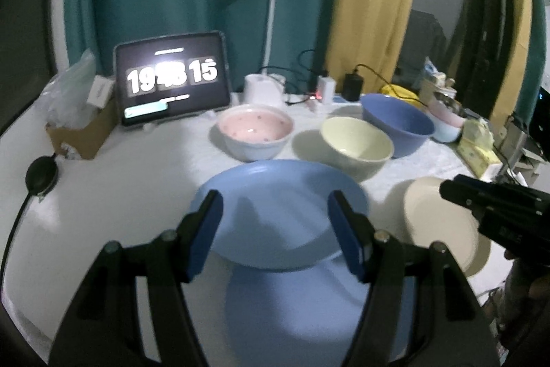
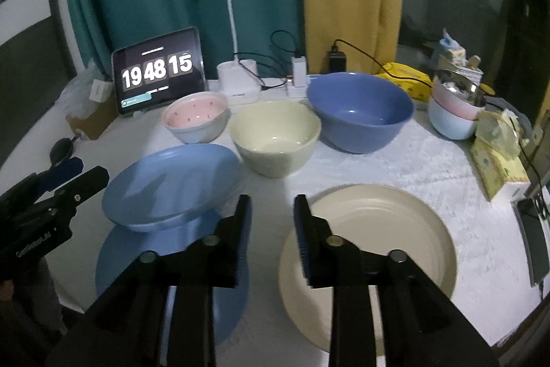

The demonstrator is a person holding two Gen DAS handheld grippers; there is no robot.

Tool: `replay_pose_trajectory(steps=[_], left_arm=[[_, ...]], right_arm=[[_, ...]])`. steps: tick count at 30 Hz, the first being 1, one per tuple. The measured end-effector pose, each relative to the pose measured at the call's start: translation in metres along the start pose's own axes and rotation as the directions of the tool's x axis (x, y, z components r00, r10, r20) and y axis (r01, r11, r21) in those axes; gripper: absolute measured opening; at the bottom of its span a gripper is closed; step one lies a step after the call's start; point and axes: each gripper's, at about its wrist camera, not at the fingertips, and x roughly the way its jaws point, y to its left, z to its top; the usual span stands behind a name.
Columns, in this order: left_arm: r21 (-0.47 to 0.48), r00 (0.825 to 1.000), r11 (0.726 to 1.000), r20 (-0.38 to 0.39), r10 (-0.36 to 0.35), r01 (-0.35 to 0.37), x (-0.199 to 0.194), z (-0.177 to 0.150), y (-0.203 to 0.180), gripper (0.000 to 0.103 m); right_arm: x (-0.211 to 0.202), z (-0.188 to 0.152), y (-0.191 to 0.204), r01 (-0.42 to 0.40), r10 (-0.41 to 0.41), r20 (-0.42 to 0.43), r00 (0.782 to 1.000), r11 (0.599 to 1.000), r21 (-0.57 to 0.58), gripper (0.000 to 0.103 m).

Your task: Organize plates and bowls

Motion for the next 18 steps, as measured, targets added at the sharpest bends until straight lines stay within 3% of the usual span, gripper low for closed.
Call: replay_pose_trajectory(steps=[18], left_arm=[[-0.095, 0.995, 0.994, -0.083, 0.048, -0.056, 0.043, -0.01, 0.059, 0.065]], right_arm=[[0.049, 0.015, 0.035, -0.047, 0.044, -0.077, 0.996, 0.998, -0.04, 0.044]])
